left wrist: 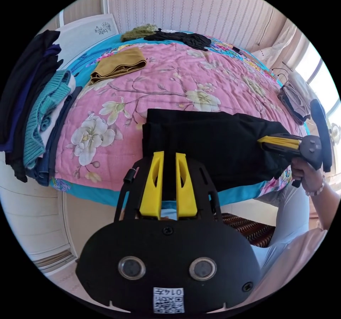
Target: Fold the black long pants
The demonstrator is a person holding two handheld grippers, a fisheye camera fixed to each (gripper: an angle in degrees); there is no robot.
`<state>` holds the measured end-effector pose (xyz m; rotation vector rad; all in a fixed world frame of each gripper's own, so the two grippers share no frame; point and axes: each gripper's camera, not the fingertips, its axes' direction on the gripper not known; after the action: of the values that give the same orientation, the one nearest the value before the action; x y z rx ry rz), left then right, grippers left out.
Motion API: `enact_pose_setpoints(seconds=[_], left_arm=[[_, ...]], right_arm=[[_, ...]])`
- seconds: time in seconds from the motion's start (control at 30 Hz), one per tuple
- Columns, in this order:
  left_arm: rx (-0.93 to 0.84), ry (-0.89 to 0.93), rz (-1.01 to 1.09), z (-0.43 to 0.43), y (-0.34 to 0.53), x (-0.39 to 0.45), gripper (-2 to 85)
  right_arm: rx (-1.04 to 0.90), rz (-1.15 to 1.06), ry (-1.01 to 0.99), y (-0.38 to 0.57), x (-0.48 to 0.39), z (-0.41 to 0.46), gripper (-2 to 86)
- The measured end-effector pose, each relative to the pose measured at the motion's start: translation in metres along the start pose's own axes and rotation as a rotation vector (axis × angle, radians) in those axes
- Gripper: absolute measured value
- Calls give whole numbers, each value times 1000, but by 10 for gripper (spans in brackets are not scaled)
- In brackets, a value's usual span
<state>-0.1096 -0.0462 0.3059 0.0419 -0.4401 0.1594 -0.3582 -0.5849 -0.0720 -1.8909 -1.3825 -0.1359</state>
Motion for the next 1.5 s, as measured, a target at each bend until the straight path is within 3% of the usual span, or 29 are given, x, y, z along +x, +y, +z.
enact_pose_setpoints(seconds=[0.37,0.57,0.73,0.9,1.13,1.27,1.5], left_arm=[[43,-2,34,-21,11,8,-10],[56,-57,35,-34,15,9,-10],[-4,-66,27,-13,18,10,-9],[15,-61,16,-33,19,14,-1],[75,-194,63,-72,36,41,3],[143,-94,163,-86,39,73,-1],[90,84,409,-58,26,167,-9]], right_arm=[[64,-100,-48,8,13,-15,0],[142,-139,-128,16,12,-26,87],[16,-182,-113,14,5,12,91],[31,-189,-118,16,11,17,90],[99,-214,-107,27,21,10,79],[115,-223,-99,32,26,14,77],[144,-208,-80,41,39,23,38]])
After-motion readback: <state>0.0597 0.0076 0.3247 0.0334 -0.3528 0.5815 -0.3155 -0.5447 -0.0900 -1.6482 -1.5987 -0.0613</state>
